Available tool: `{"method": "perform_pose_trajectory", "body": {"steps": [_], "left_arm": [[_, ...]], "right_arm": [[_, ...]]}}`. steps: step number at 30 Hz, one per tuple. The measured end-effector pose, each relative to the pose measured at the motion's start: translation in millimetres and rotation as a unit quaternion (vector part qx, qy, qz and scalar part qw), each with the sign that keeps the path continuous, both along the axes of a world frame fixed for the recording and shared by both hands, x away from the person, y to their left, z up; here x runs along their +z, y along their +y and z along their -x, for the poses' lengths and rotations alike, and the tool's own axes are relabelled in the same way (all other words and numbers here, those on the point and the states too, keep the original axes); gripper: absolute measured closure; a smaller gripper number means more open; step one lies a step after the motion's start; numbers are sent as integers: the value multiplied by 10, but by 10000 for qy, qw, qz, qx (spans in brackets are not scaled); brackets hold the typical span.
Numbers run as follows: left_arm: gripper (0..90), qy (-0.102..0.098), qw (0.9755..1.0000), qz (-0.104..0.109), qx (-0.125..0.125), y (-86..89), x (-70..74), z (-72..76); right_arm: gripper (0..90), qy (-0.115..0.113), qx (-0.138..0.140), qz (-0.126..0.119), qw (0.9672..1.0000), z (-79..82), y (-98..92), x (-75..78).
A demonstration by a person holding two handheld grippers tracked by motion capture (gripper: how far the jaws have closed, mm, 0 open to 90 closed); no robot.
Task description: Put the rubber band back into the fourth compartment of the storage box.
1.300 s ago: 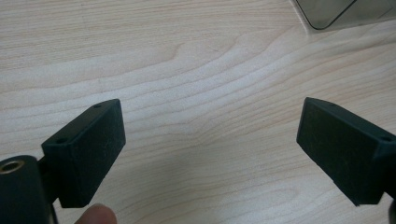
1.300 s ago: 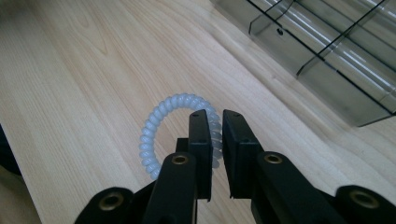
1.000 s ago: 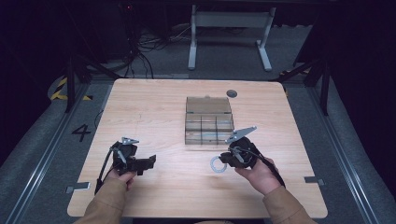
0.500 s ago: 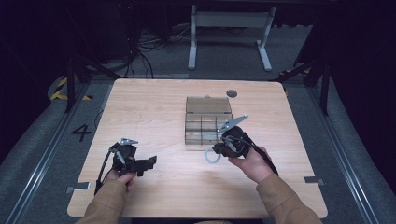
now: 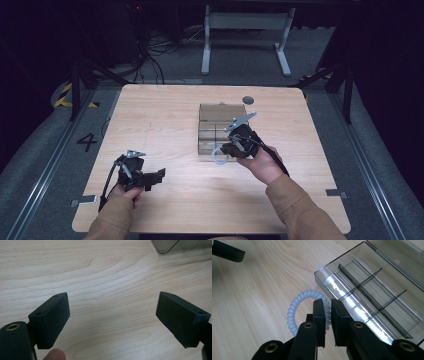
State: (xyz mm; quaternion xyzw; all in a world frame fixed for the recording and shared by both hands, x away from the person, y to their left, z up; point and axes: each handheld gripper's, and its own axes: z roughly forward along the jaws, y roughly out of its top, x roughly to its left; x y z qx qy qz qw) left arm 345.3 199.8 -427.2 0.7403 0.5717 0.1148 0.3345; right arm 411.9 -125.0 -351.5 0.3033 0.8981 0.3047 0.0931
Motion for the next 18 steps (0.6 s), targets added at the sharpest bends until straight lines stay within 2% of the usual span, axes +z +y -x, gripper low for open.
{"method": "perform_pose_trajectory", "body": {"steps": [18], "left_arm": [[128, -19, 10000, -2, -63, -13, -1, -35]], "right_arm": [[825, -37, -131, -7, 9999, -317, 140, 51]]}}
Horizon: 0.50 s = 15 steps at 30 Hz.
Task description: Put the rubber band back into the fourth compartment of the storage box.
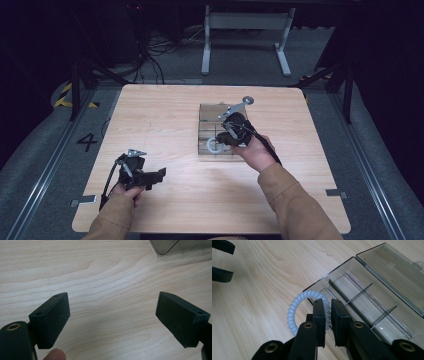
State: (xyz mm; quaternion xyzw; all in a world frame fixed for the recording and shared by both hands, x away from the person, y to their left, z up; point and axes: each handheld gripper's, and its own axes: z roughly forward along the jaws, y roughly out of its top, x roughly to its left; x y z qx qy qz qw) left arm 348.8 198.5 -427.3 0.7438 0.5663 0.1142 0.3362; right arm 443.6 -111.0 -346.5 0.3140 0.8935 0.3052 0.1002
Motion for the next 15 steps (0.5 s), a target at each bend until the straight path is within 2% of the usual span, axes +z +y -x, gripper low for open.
{"method": "perform_pose_trajectory", "body": {"steps": [15], "left_arm": [[131, 39, 9999, 17, -98, -48, -6, -42]], "right_arm": [[826, 26, -234, -42, 9997, -250, 69, -80]]}}
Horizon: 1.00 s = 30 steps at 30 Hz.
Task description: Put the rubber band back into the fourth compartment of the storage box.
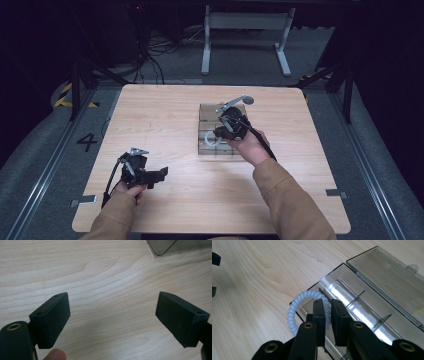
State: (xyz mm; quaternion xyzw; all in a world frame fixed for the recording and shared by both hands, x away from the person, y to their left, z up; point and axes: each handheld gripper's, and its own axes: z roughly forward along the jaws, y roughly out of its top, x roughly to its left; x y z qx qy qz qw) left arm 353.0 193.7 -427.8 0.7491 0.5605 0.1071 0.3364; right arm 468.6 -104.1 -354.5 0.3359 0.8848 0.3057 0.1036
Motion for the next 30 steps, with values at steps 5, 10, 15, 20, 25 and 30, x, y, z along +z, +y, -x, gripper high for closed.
{"method": "perform_pose_trajectory", "body": {"steps": [5, 10, 15, 20, 25, 30], "left_arm": [[131, -14, 10000, 11, -13, -3, 3, -1], [132, -10, 10000, 15, -1, 5, 5, 0], [132, -14, 10000, 27, -2, 5, 5, 1], [132, -10, 10000, 25, -20, 13, 5, -2], [133, -27, 10000, 28, -11, 4, 3, 0], [133, -39, 10000, 21, -8, 3, 2, 0]], "right_arm": [[825, -41, -65, 52, 10000, -69, 49, -55], [825, -19, -135, 103, 9999, -128, 80, -130], [824, -29, -181, 156, 9997, -165, 107, -191], [824, -28, -198, 159, 9997, -184, 114, -223], [824, -28, -242, 155, 9996, -203, 107, -251], [824, -17, -228, 171, 9996, -203, 122, -268]]}}
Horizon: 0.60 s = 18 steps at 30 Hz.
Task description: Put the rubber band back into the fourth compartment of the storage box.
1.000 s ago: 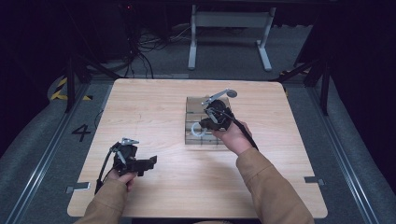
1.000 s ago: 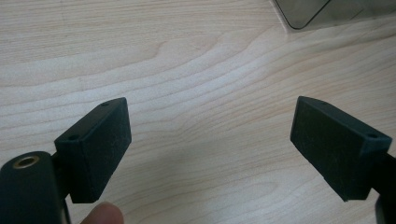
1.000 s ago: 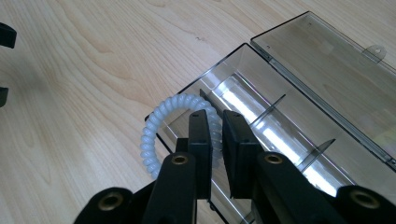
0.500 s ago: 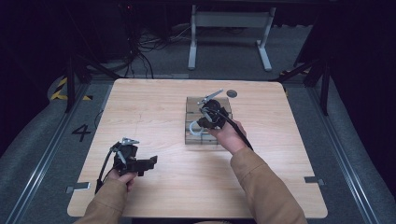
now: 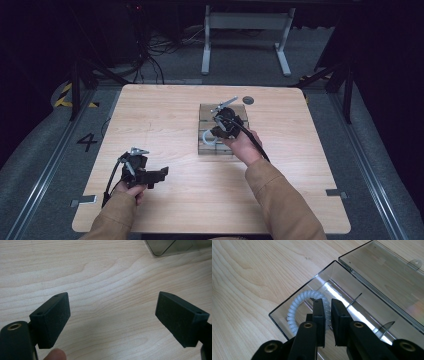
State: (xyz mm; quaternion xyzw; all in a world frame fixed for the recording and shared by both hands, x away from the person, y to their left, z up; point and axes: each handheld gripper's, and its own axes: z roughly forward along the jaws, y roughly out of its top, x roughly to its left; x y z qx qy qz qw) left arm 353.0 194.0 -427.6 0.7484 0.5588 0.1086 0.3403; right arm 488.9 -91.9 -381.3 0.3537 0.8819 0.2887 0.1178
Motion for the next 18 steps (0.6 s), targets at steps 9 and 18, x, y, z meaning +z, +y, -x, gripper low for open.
{"method": "perform_pose_trajectory", "body": {"steps": [9, 18], "left_arm": [[133, 7, 10000, 15, -6, 2, 2, 1], [134, 10, 10000, 3, -22, -4, 1, 2]], "right_arm": [[823, -7, 19, 97, 10000, 3, 46, -64], [823, 5, 8, 160, 9999, 15, 69, -134]]}}
